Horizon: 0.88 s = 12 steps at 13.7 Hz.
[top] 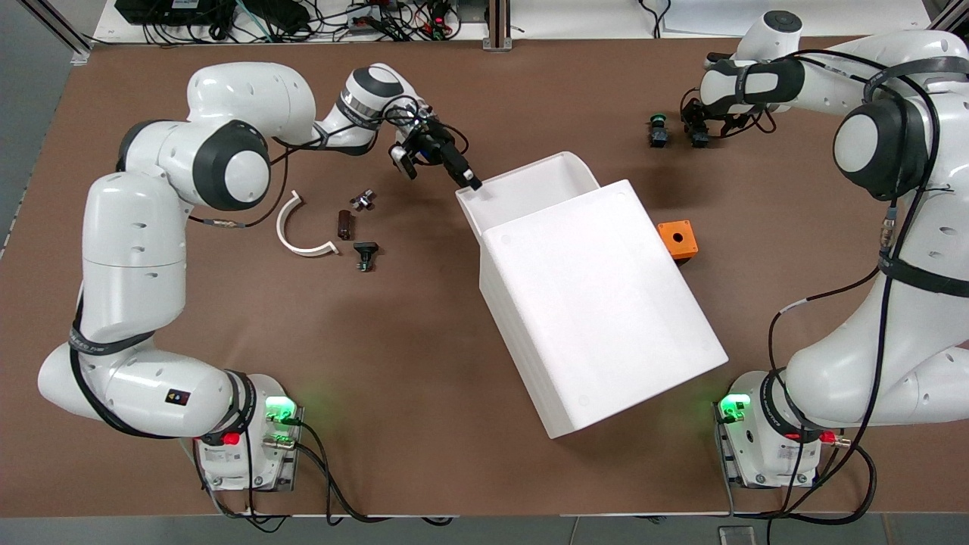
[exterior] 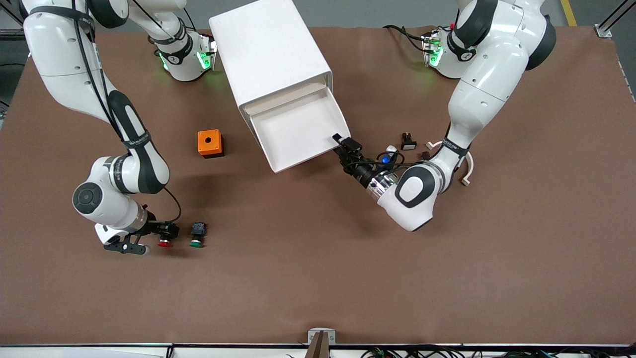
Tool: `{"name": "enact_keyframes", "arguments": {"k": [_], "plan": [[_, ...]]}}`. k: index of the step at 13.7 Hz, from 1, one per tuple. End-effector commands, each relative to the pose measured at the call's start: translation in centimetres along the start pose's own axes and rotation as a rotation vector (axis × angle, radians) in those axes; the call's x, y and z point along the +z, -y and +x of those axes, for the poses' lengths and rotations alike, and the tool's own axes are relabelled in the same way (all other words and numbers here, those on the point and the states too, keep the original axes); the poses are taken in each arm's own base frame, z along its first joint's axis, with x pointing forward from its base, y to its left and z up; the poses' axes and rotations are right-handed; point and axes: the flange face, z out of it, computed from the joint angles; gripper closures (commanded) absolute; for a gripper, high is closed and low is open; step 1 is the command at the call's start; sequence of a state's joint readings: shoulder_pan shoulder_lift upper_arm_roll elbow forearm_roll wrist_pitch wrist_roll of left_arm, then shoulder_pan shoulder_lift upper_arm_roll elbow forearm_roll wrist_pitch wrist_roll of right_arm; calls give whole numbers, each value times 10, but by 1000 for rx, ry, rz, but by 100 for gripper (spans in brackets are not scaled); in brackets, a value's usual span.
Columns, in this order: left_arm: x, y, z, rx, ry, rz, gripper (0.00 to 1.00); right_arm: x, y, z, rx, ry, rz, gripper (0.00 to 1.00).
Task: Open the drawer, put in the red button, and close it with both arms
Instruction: 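Pull the drawer further with the left gripper while the right gripper reaches the red button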
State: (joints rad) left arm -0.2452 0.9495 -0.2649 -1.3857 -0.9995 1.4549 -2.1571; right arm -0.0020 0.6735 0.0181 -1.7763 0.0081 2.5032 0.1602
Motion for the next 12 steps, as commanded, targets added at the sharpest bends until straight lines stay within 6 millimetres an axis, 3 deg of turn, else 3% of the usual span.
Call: {"name": "enact_keyframes", "arguments": {"k": [1, 3, 5, 7, 10, 12], "plan": [[-6, 10, -15, 170, 19, -8, 10, 2, 7, -3, 38, 10, 3, 1], [-15, 21, -26, 336, 24, -28, 5, 7, 9, -8, 35, 24, 2, 6], [-25, 31, -36, 483, 22, -54, 1, 11, 9, -12, 34, 34, 0, 20], [-39, 40, -42, 625, 16, -91, 1, 11, 12, -14, 29, 54, -4, 42], [-66, 42, -42, 821, 5, -167, 1, 7, 11, -14, 30, 81, -9, 96], [-80, 53, -45, 974, -50, -240, 1, -5, 11, -12, 27, 80, -8, 99]]}}
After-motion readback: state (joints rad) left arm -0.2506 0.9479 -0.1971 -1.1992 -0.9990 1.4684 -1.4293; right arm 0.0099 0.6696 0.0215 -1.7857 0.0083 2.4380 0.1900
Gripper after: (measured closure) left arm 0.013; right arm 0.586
